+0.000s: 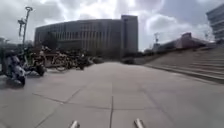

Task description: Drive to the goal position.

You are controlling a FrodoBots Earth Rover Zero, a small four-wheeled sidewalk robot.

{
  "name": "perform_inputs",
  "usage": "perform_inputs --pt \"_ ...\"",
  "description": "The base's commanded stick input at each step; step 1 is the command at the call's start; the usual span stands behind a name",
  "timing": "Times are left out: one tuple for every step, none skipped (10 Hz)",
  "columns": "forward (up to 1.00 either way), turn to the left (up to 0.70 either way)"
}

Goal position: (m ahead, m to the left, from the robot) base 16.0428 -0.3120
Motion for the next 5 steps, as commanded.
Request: perform_inputs --pt "1.00 0.00" --pt "1.00 0.00" --pt "1.00 0.00" --pt "1.00 0.00" --pt "1.00 0.00"
